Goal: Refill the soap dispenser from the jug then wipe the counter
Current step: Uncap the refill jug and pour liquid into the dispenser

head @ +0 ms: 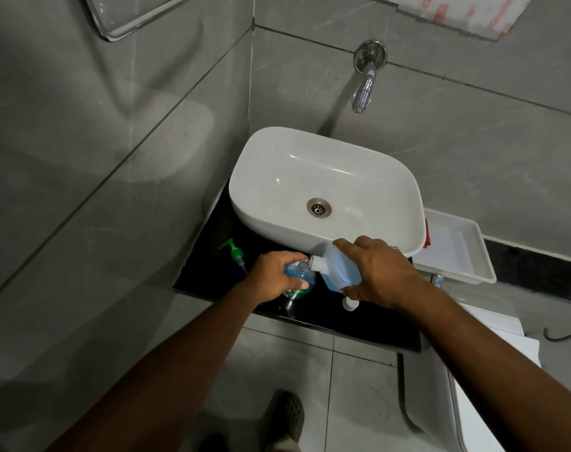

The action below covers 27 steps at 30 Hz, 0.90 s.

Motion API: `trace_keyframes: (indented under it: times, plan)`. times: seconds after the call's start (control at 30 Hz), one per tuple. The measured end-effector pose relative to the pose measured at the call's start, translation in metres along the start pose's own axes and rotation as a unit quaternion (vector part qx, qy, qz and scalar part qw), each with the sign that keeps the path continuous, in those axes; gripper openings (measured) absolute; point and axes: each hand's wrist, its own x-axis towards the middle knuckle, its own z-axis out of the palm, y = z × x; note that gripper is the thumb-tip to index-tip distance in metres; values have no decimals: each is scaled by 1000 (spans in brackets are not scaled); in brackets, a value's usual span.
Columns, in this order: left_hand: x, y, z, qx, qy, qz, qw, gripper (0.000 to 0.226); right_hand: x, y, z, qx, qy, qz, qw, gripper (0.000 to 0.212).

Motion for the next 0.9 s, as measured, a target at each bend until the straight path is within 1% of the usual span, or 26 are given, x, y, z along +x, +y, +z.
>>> trace_keyframes:
  times: [0.4,0.9]
  plan:
    - [1,0,0,6,-5,-6,1000,57,4,-3,-9,-33,-19,-7,999,92]
    - [3,-3,1,-2,-3,-22,1000,60,6,-4,-12,-49,-23,-12,998,92]
